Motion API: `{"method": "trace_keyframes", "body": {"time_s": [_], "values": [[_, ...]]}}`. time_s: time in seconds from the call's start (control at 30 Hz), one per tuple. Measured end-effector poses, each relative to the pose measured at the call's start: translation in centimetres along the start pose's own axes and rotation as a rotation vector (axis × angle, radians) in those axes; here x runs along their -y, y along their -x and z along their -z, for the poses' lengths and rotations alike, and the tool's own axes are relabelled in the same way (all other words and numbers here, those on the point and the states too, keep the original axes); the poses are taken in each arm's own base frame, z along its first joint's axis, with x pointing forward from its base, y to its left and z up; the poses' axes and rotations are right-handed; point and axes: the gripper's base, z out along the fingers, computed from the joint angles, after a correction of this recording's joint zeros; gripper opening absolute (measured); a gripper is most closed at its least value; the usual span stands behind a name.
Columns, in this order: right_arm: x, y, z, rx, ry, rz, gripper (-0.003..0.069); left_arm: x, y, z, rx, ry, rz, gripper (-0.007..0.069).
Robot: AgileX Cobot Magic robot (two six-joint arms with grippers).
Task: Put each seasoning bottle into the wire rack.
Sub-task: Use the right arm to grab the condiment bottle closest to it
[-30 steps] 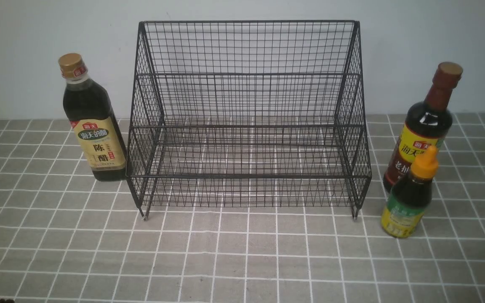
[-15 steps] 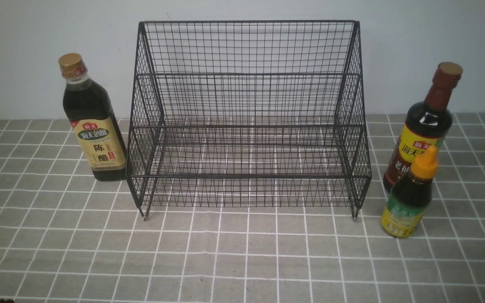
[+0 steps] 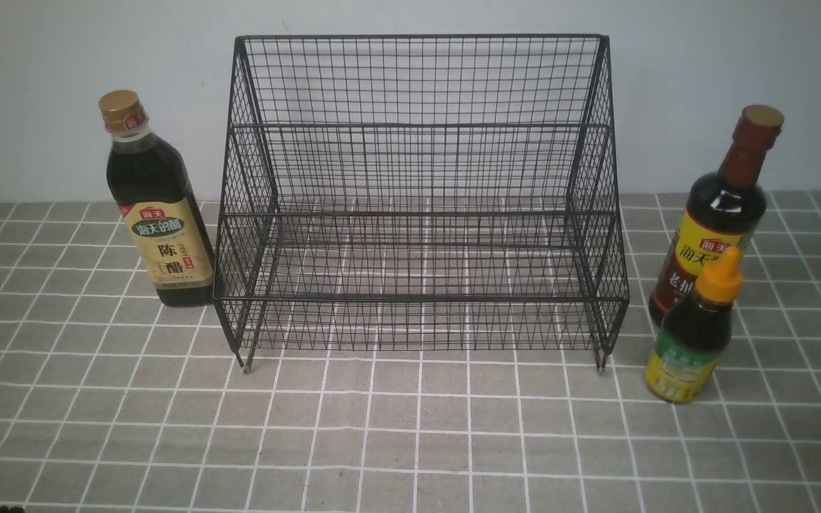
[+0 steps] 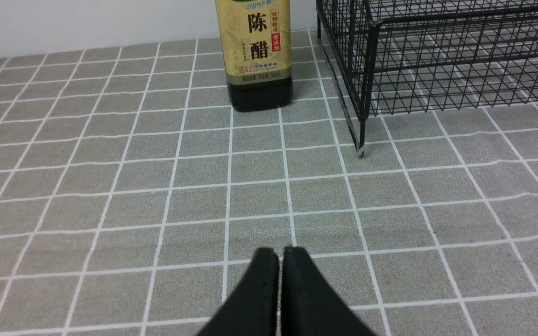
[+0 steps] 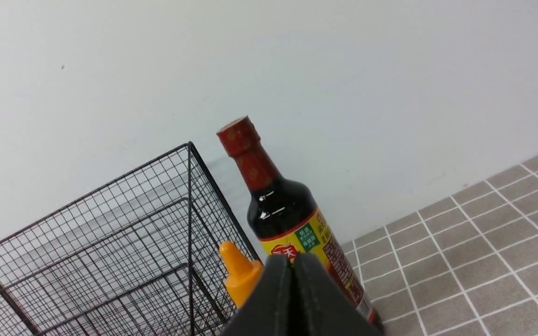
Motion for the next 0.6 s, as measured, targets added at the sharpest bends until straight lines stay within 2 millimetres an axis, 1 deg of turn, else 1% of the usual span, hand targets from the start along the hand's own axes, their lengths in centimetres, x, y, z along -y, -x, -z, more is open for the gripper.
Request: {"method": "trace_keyframes", "body": {"time_s": [0.17,0.27,0.3,0.33,0.37,0.4,0.43,0.47,0.5,0.53,0.57,0.6], "values": [[-0.2,0.5,0.0,0.048,0.013,-0.012,-0.0011,0.0,0.0,0.0,0.0,0.0,0.0,-0.0007],[-1.9,3.0,0.2,0.006,0.029,0.071,-0.0011,0.0,0.0,0.0,0.0,0.0,0.0,-0.0007],[-2.5,3.8,0.1,-0.024,0.025,0.1,-0.0011,0.0,0.0,0.0,0.0,0.0,0.0,-0.0007],[-3.4,5.2,-0.1,-0.052,0.02,0.141,-0.0011,0.0,0.0,0.0,0.0,0.0,0.0,-0.0007],[-3.9,6.0,-0.3,-0.099,0.008,0.172,-0.0011,0.0,0.0,0.0,0.0,0.0,0.0,-0.0007],[-4.4,6.8,-0.8,-0.149,-0.006,0.21,-0.0011,0.0,0.0,0.0,0.0,0.0,0.0,-0.0007],[-5.1,8.0,-1.1,-0.184,-0.012,0.245,-0.0011,0.0,0.0,0.0,0.0,0.0,0.0,-0.0007],[-5.8,9.0,-1.7,-0.25,-0.024,0.29,-0.0011,0.0,0.0,0.0,0.0,0.0,0.0,-0.0007],[-6.4,9.9,-2.5,-0.354,-0.04,0.345,-0.0011,0.0,0.0,0.0,-0.001,0.0,0.0,-0.0007],[-7.1,10.9,-3.5,-0.434,-0.047,0.393,-0.0011,0.0,0.0,0.0,-0.001,0.0,0.0,-0.0007],[-7.2,11.0,-3.7,-0.45,-0.048,0.4,-0.0011,0.0,0.0,0.0,-0.001,0.0,0.0,-0.0007],[-7.5,11.4,-4.4,-0.514,-0.051,0.423,-0.0011,0.0,0.0,0.0,-0.001,0.0,0.0,-0.0007]]}}
